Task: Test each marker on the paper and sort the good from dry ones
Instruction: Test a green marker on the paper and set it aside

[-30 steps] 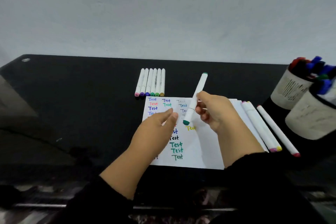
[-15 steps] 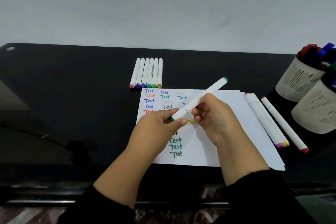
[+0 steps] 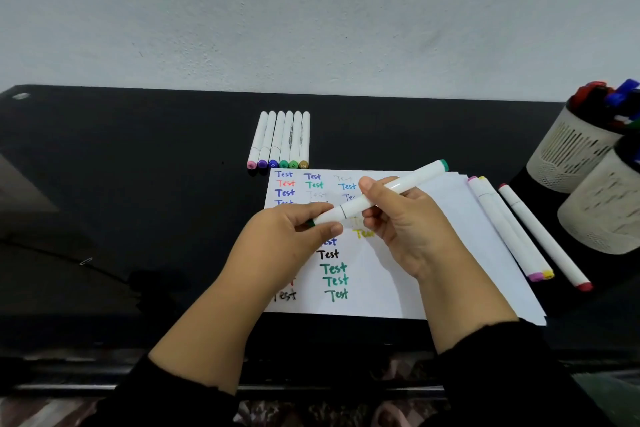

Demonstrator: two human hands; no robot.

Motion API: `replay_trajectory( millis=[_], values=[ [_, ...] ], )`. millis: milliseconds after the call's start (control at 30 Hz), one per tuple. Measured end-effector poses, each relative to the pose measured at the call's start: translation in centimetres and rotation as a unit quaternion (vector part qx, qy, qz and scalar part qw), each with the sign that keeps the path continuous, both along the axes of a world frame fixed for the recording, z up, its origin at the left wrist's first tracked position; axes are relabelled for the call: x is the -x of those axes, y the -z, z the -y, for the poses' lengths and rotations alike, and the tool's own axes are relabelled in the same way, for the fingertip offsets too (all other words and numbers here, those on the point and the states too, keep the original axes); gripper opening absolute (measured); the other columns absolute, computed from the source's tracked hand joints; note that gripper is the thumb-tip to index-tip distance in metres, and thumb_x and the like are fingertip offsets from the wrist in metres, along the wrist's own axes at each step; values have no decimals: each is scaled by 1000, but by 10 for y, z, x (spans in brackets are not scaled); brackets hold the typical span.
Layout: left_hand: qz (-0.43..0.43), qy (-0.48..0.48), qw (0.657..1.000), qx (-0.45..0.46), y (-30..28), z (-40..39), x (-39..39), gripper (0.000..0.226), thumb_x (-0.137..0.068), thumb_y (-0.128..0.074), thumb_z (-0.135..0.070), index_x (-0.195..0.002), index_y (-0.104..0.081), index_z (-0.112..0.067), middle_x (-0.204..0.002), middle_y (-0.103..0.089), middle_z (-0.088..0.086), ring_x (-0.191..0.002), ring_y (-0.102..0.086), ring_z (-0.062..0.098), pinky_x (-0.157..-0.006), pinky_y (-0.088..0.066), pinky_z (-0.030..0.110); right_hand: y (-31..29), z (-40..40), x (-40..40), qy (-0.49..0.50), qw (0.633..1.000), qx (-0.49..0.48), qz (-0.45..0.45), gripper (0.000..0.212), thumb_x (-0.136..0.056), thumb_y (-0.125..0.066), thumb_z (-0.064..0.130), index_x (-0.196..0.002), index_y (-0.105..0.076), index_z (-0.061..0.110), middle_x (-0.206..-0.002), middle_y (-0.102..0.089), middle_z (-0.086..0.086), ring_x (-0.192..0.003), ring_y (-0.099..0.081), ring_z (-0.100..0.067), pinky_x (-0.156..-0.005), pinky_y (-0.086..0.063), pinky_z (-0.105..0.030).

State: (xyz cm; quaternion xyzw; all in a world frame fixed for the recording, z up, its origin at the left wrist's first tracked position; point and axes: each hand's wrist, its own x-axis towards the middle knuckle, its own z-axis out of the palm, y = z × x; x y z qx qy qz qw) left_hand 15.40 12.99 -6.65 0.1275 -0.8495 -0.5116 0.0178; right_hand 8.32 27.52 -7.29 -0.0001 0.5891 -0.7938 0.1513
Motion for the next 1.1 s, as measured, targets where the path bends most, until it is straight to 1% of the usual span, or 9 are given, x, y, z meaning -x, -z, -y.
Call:
replay_trajectory(
  millis=[133, 200, 300, 500, 600, 700, 833, 967, 1100],
  values=[
    [-42, 19, 997, 67, -1, -3, -3, 29, -85, -65, -33, -75, -56, -59, -75, -63, -18, -74, -52, -4, -67, -45, 22, -3, -2, -3, -50, 999, -17, -13, 31, -72, -72, 29, -65, -46, 13, -55, -48, -3, -48, -45, -11, -48, -43, -19],
    [-59, 22, 994, 87, 0, -4, -3, 20, -86, -64, -33, -92, -63, -52, -82, -62, -16, -83, -52, -4, -75, -44, 20, -3, -4, -3, -56, 998, -37, -23, 29, -81, -69, 26, -65, -48, 14, -54, -48, -2, -47, -43, -11, -47, -40, -19],
    [-60, 24, 988, 141, 5, -4, -2, 27, -87, -60, -36, -114, -63, -39, -89, -59, -18, -85, -52, -2, -76, -40, 14, -3, -5, -3, -52, 997, -60, -24, 30, -86, -66, 25, -65, -48, 13, -52, -52, -2, -45, -42, -10, -43, -35, -18],
    [-45, 42, 984, 169, 4, -7, -1, 25, -89, -57, -39, -114, -63, -37, -81, -54, -20, -79, -48, -8, -70, -36, 7, -4, -4, -5, -43, 997, -65, -6, 42, -85, -67, 25, -58, -37, 17, -48, -49, -4, -41, -38, -10, -39, -30, -18],
    [-2, 55, 991, 121, -1, -6, 1, 14, -89, -58, -37, -96, -64, -47, -83, -65, -6, -67, -53, 4, -58, -42, 19, -2, -3, -4, -27, 997, -73, -11, 43, -87, -65, 15, -57, -34, 16, -47, -49, -6, -38, -38, -10, -37, -28, -17],
    [35, 53, 996, 62, -5, -4, 2, 22, -87, -61, -36, -71, -60, -51, -81, -68, 3, -50, -45, 6, -53, -41, 24, -2, -2, -4, -21, 996, -79, -20, 40, -88, -61, 9, -59, -34, 14, -48, -49, -9, -35, -40, -8, -36, -27, -16],
    [65, 61, 995, 32, -6, -2, 5, 10, -89, -59, -35, -88, -68, -39, -74, -68, -13, -46, -48, -8, -49, -34, 14, -3, -4, -4, -26, 996, -82, -34, 43, -89, -60, 7, -57, -33, 15, -47, -48, -7, -37, -42, -10, -36, -28, -16],
    [61, 49, 996, 48, -1, -5, 7, 16, -89, -59, -37, -77, -65, -47, -87, -69, -2, -62, -52, 6, -58, -43, 25, -2, -2, -3, 1, 996, -92, -8, 41, -88, -58, 4, -57, -34, 15, -43, -48, -3, -35, -41, -7, -34, -26, -15],
    [53, 10, 998, 39, 2, 2, 6, 24, -89, -60, -38, -112, -63, -41, -75, -48, -32, -68, -46, -7, -59, -42, 16, -6, -21, 7, 75, 994, -78, -4, 42, -87, -54, 2, -57, -29, 18, -43, -42, -1, -35, -34, -6, -36, -20, -16]
  ],
)
